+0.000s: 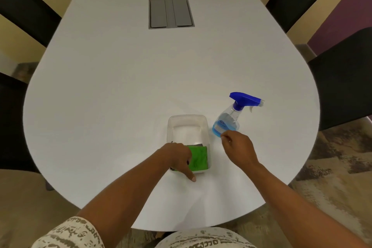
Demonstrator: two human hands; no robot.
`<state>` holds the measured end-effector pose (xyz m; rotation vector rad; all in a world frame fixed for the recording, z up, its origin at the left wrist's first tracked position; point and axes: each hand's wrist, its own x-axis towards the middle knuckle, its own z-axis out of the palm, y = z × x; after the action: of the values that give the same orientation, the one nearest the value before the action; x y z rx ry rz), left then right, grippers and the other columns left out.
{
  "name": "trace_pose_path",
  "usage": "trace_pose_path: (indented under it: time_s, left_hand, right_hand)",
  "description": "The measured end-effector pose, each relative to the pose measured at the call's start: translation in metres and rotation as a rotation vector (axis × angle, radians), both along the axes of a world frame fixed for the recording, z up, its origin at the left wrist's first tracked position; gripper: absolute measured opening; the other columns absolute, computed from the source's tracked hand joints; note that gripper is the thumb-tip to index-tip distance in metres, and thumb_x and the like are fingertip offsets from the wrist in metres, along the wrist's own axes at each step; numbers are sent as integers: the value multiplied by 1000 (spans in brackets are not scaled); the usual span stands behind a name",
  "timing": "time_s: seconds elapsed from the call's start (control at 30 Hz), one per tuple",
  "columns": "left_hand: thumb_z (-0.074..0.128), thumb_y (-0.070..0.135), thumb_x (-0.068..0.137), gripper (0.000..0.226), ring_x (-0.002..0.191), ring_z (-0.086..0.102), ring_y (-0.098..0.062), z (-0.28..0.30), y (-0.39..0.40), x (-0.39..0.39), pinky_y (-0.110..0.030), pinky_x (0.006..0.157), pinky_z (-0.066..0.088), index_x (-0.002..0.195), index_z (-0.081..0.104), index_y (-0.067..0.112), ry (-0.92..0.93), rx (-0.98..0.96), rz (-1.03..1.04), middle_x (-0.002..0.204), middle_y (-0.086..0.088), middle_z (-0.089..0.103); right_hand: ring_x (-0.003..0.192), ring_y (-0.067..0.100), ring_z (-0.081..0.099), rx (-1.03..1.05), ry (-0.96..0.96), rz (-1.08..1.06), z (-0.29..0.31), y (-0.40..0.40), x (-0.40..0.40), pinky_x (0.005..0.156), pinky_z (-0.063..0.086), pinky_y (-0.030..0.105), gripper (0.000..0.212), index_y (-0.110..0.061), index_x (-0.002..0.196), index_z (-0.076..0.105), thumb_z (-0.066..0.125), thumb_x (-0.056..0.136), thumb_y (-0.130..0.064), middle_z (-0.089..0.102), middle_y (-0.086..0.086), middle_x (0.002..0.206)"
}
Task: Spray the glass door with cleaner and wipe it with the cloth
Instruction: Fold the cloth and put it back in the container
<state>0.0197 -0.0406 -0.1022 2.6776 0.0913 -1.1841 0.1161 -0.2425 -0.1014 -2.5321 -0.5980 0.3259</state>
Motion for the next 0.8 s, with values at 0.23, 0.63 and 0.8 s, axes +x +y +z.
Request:
trace_pose_path:
  time_s: [0.23,0.63,0.8]
  left_hand:
    - [69,64,82,60,110,62,-24,-11,-10,-11,-34,85,49,120,67,17,-90,33,11,115,-3,68]
    - [60,57,93,46,104,63,-17,17,-37,26,-28,83,46,125,62,24,-541,-74,376,118,2,68]
    - [69,35,94,55,123,60,-19,24,-54,69,-30,102,48,144,51,22,-649,-261,554,142,-2,57]
  right_hand:
    - [78,13,58,11,119,-199,-13,-26,18,65,41,18,17,-14,105,67,61,95,-26,69,1,92]
    - [132,21,50,246,235,-135,12,-24,51,102,44,34,82,-19,149,35,76,82,-45,48,2,148]
    - [130,20,52,376,231,-95,26,-7,59,95,40,26,64,-16,143,43,72,89,-35,55,2,142]
